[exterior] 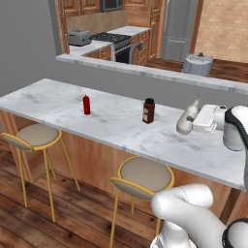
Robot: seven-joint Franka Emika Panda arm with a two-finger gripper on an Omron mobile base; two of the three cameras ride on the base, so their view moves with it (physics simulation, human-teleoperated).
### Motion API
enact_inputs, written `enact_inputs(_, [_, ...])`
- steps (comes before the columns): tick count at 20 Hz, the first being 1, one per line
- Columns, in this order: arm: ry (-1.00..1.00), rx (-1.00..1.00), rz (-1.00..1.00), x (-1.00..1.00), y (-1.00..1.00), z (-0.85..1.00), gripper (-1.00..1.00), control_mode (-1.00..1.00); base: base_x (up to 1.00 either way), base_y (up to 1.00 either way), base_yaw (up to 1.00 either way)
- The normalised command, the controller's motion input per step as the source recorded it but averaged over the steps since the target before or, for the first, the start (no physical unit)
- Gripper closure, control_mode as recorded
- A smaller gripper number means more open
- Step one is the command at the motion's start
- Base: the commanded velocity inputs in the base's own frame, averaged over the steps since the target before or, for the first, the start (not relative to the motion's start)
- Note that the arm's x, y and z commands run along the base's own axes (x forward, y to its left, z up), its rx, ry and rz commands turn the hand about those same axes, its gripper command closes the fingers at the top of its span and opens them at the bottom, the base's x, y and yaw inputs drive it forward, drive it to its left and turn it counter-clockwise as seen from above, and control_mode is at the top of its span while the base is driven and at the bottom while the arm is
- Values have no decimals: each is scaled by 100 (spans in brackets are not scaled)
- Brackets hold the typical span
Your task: Move the oil and vinegar bottle and shaker from the cabinet to the dining counter.
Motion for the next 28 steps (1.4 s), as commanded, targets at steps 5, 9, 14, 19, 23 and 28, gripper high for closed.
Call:
enact_inputs(5, [1,0,12,41,0,-28,100,-100,0,0,0])
enact_inputs(9, [0,-6,8,44,0,-25,100,-100,0,0,0])
enact_inputs(14, [0,-10,1,44,0,-27,100,-100,0,0,0])
enact_inputs(19, [0,-10,0,54,2,-27,100,-100,0,0,0])
enact_inputs(23, [0,-9,0,51,4,-23,100,-100,0,0,0])
enact_inputs(28, [2,0,0,46,0,-22,100,-100,0,0,0])
